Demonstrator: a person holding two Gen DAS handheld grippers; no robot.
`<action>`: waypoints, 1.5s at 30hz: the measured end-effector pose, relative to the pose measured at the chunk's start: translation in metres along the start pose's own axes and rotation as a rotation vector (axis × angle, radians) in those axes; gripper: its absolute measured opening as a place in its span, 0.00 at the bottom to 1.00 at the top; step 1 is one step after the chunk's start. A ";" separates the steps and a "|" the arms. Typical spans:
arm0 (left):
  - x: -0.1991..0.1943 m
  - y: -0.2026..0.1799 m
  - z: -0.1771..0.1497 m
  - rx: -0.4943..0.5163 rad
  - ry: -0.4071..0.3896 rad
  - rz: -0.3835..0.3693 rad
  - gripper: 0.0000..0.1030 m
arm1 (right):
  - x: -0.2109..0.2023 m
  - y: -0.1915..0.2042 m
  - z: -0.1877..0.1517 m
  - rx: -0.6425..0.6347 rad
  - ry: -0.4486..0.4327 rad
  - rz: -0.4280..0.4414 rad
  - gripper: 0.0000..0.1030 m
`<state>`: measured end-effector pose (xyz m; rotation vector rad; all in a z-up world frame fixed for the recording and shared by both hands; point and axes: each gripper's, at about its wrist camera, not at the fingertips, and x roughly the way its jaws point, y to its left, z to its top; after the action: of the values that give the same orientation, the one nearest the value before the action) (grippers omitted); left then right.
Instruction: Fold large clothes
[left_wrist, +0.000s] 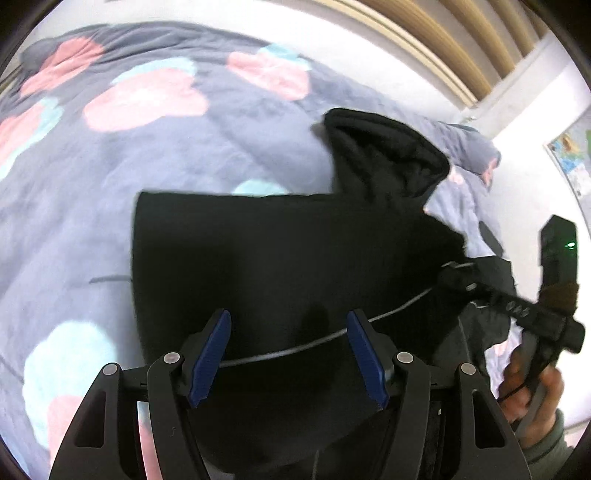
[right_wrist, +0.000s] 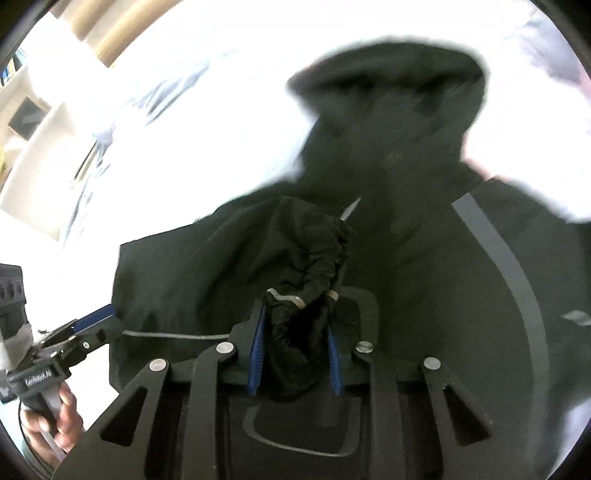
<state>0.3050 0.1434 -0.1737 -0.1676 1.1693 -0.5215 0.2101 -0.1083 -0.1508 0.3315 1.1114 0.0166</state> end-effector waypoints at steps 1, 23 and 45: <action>0.005 -0.006 0.003 0.012 0.002 -0.012 0.65 | -0.014 -0.010 0.004 -0.003 -0.025 -0.029 0.30; 0.132 -0.063 -0.004 0.177 0.163 0.122 0.70 | 0.009 -0.194 -0.024 0.209 0.115 -0.372 0.46; 0.080 -0.073 -0.045 0.232 0.194 0.174 0.70 | 0.053 -0.139 -0.014 0.244 0.150 -0.282 0.51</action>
<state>0.2649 0.0483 -0.2294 0.1862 1.2879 -0.5228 0.2005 -0.2276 -0.2403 0.3924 1.3043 -0.3512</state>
